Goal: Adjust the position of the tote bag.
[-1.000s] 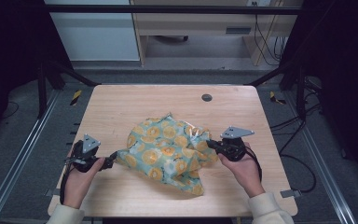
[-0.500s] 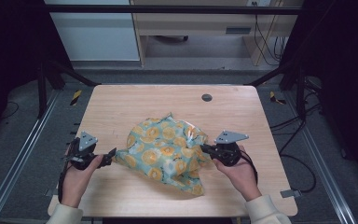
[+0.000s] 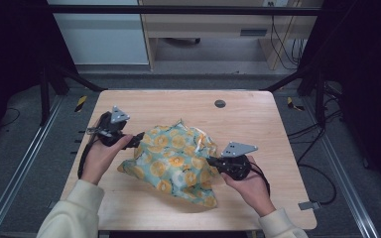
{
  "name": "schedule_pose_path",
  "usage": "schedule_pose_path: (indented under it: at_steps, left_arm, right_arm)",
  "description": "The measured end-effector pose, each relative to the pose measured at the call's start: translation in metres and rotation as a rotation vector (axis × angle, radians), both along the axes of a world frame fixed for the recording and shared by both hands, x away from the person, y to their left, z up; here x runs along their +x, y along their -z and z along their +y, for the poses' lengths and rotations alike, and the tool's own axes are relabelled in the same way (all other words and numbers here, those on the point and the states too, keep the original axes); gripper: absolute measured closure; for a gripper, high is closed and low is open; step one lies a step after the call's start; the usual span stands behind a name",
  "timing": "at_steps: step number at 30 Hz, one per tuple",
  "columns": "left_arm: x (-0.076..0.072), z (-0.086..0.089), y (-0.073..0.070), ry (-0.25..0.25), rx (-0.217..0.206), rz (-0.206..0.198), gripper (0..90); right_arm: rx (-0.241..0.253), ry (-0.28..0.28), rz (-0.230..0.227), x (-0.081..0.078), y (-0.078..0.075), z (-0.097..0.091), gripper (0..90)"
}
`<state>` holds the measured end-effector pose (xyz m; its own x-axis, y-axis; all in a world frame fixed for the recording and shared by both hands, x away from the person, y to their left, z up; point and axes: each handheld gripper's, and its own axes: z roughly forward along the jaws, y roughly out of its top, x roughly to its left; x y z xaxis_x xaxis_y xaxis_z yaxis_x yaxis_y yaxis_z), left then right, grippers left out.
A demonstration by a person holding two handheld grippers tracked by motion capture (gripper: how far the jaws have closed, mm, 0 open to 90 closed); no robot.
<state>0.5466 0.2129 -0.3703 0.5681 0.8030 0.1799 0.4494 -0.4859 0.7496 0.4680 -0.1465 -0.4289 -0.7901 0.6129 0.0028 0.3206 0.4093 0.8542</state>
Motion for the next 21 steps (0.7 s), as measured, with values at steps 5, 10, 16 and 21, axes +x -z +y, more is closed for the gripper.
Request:
schedule_pose_path:
  at_steps: [5, 10, 16, 21]
  left_arm:
    - [0.028, -0.028, 0.008, 0.04, 0.032, 0.053, 8.8]
    - [0.052, -0.038, 0.024, 0.054, 0.042, 0.145, 8.8]
    - [0.062, -0.036, 0.037, 0.044, 0.031, 0.208, 7.4]
    - [0.062, -0.033, 0.044, 0.043, 0.021, 0.235, 6.5]
  right_arm:
    - [0.001, -0.01, 0.0, -0.001, -0.001, 0.001, 90.0]
    - [-0.001, -0.011, -0.001, 0.0, 0.001, 0.0, 90.0]
    - [-0.003, -0.007, 0.005, 0.003, 0.003, -0.002, 90.0]
    - [-0.003, -0.001, 0.01, 0.004, 0.004, -0.002, 90.0]
